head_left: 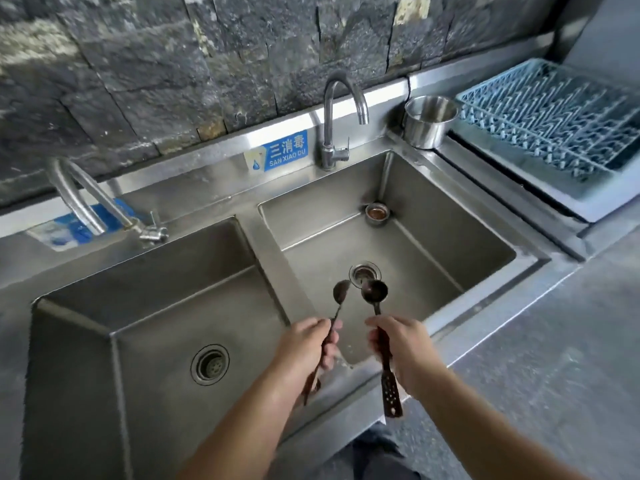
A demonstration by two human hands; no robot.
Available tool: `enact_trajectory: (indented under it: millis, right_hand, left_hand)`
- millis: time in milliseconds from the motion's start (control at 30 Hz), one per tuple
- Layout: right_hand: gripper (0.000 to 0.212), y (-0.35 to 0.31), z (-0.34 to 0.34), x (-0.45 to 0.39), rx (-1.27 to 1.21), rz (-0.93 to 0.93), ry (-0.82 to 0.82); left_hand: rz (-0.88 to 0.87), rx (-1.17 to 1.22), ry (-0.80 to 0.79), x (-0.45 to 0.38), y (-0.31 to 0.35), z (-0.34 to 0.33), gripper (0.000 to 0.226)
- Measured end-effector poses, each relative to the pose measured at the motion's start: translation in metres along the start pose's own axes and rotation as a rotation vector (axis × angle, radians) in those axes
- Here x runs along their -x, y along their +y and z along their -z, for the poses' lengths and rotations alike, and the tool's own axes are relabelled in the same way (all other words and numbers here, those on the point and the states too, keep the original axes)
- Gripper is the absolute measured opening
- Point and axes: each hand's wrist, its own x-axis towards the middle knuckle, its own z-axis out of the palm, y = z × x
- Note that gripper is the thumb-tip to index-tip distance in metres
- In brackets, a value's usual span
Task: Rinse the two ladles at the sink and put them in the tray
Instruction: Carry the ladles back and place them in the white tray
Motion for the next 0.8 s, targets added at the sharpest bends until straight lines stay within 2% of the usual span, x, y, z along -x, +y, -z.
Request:
enact_trajectory:
  millis: [133, 300, 567, 800]
  right_hand:
    - [0.016, 0.033, 0.001, 0.073, -0.135, 0.042, 0.118]
    - [0.021, 0.072, 0.018, 0.157, -0.230, 0.113, 0.227]
    - [0.029, 0.132, 0.086, 0.263, -0.393, 0.182, 0.481]
    - [0.027, 0.207, 0.157, 0.377, -0.546, 0.214, 0.766]
  left_hand:
    - [-0.033, -0.101, -0.220, 0.038, -0.024, 0.012, 0.018]
    - [-0.044, -0.254, -0.399, 0.098, -0.054, -0.001, 0.017]
    - [0.031, -0.545, -0.653, 0.172, -0.117, -0.062, 0.013]
    - [0.030, -0.834, -0.881, 0.251, -0.216, -0.131, 0.012]
